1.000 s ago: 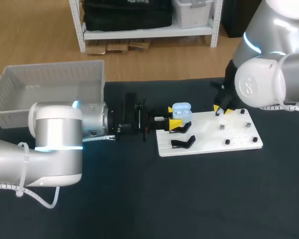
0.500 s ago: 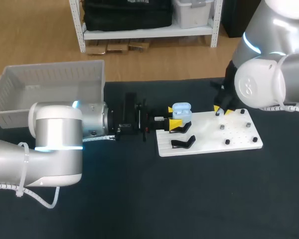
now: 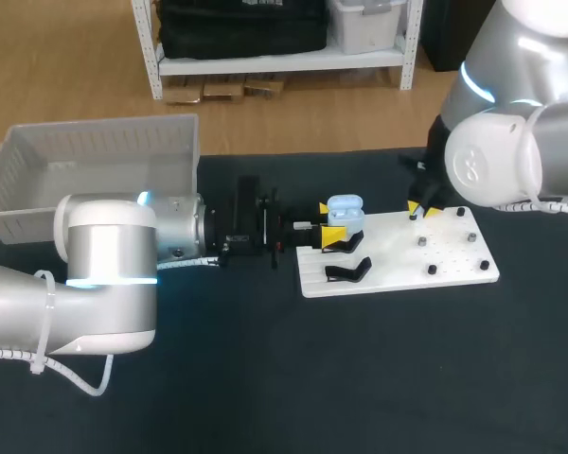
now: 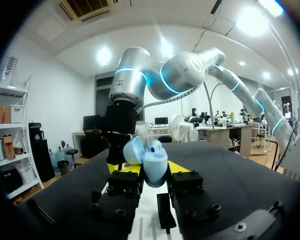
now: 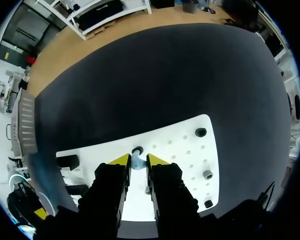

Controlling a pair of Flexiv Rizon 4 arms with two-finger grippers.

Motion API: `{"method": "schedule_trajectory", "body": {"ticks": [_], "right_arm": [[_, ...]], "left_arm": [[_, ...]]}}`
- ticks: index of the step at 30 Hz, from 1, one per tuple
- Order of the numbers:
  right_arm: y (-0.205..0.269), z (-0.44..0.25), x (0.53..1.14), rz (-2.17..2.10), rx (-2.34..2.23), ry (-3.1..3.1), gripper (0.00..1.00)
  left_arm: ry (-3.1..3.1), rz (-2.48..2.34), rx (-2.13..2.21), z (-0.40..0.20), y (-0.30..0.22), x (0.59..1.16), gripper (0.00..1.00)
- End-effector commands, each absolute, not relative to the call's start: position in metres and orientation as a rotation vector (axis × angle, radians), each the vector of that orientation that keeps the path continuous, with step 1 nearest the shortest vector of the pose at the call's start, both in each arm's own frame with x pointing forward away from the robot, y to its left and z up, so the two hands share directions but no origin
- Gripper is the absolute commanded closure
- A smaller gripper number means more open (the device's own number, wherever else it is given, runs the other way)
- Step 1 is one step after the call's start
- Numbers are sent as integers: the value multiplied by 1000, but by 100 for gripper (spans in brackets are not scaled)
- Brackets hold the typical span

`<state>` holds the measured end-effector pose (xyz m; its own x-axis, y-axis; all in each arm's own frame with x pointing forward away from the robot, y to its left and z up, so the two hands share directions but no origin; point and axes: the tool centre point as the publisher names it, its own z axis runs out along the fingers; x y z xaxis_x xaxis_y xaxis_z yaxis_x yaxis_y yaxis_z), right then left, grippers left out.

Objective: Pick up each earbud case from the left stands, insert the matching earbuds, close the lid, and place the case in the box.

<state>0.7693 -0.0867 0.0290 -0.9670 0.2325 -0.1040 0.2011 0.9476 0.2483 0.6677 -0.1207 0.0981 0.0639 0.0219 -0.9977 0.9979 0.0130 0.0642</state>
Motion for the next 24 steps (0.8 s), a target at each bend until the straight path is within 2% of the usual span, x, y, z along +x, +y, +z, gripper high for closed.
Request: {"method": "schedule_trajectory", "body": {"ticks": [1,13,24], "right_arm": [[-87,33,766,346,338,2960,100],[-91,72,750,306,310,2903,100],[-78,163,724,278,201,2835,100]], "left_arm": [[1182,-1133,1237,97,-121,666,100],[1182,-1133,1237,97,-121,666,100],[1182,-1133,1237,97,-121,666,100]]}}
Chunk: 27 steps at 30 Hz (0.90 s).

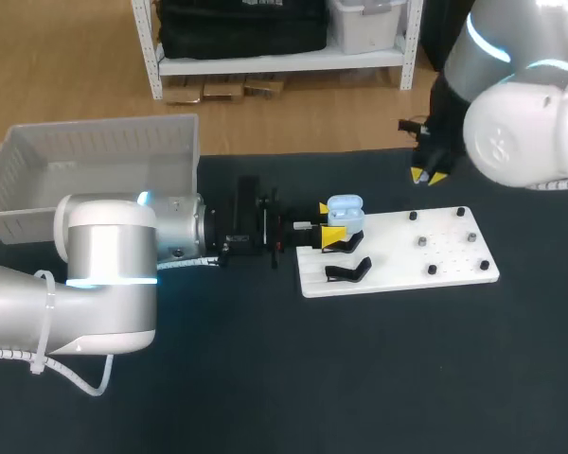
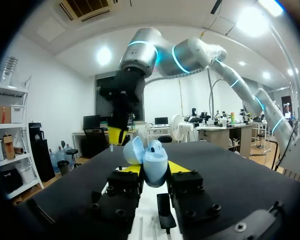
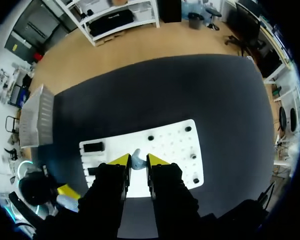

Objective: Pick up each earbud case from the left stands, insert the matching earbuds, close the lid, and place the case in the box.

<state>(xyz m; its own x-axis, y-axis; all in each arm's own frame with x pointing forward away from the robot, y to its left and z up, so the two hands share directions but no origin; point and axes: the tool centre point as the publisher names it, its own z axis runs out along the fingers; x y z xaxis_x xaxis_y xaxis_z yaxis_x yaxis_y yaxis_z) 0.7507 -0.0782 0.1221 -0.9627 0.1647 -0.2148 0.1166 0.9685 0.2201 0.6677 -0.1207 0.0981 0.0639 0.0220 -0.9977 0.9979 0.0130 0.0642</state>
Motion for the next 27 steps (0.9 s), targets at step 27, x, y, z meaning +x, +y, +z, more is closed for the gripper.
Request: {"method": "schedule_trajectory", "body": {"ticks": [27], "right_arm": [[17,211,659,198,-234,2964,100]], "left_arm": [[1182,-1133,1237,97,-121,666,100]]}}
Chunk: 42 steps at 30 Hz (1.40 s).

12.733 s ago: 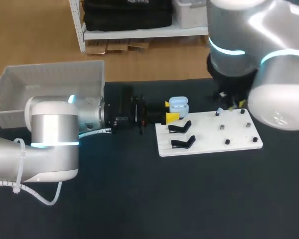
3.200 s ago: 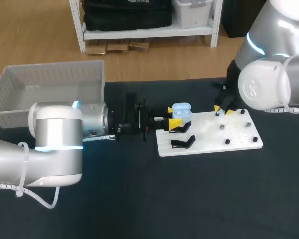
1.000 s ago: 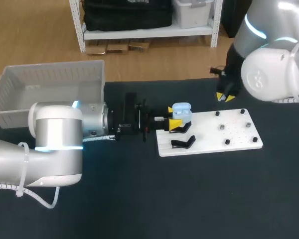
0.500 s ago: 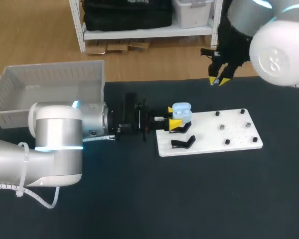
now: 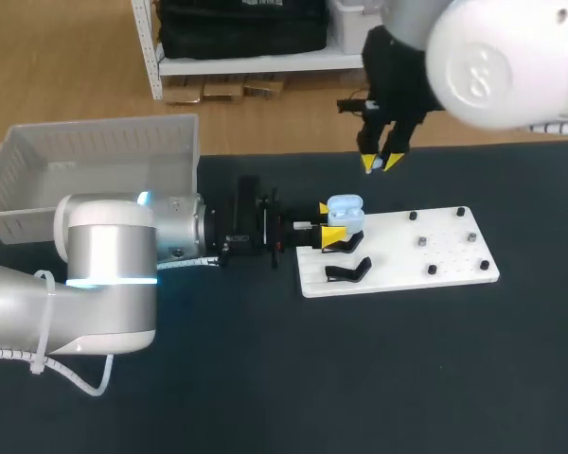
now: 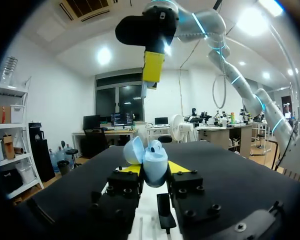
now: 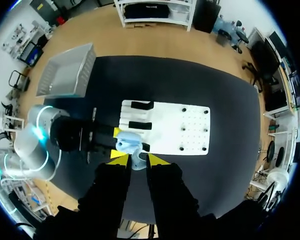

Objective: Pick up each earbud case from the left stands, insert the matching earbuds, close the lid, and place the case in the box.

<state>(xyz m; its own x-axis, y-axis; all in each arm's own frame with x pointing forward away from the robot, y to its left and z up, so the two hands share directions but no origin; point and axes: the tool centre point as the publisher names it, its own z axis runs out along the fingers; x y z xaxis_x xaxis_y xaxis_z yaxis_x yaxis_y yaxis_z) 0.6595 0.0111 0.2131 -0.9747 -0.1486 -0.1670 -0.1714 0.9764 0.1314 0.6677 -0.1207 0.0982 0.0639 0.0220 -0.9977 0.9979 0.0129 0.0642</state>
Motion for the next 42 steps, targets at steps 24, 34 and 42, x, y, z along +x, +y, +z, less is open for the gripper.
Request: {"method": "schedule_trajectory", "body": {"ticks": [24,34,42], "right_arm": [[39,203,653,153,-615,2993,100],[40,186,644,158,-796,2992,100],[47,178,633,114,-914,2929,100]], "left_arm": [[1182,-1133,1237,97,-121,666,100],[1182,-1133,1237,97,-121,666,100],[1182,-1133,1237,97,-121,666,100]]}}
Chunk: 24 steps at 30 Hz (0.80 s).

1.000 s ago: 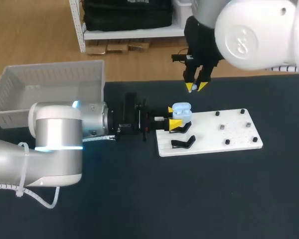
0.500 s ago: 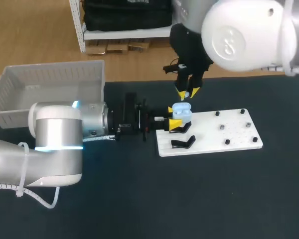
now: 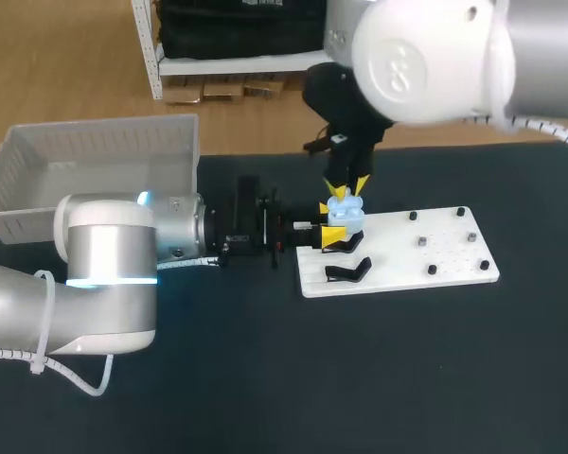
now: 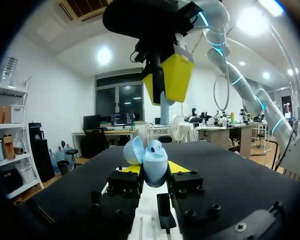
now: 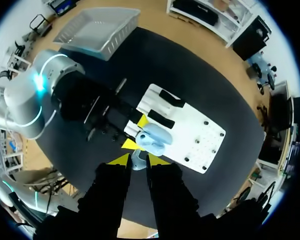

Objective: Pick up each earbud case from the left stands, insert the matching earbuds, close the lid, and place the case in the box.

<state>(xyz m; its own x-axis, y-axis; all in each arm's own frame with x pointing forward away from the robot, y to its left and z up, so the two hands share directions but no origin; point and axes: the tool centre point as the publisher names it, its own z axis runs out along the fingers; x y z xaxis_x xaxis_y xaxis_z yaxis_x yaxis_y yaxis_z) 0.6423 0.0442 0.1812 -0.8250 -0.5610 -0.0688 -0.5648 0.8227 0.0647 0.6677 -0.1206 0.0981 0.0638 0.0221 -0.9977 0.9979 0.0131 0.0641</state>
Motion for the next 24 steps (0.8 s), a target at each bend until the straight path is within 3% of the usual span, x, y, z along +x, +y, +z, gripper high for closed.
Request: {"method": "schedule_trajectory", "body": {"ticks": [1,24], "right_arm": [[47,177,632,112,-921,2922,100],[45,165,644,61,-946,2891,100]], "left_arm": [[1182,-1133,1237,97,-121,666,100],[1182,-1133,1237,97,-121,666,100]]}}
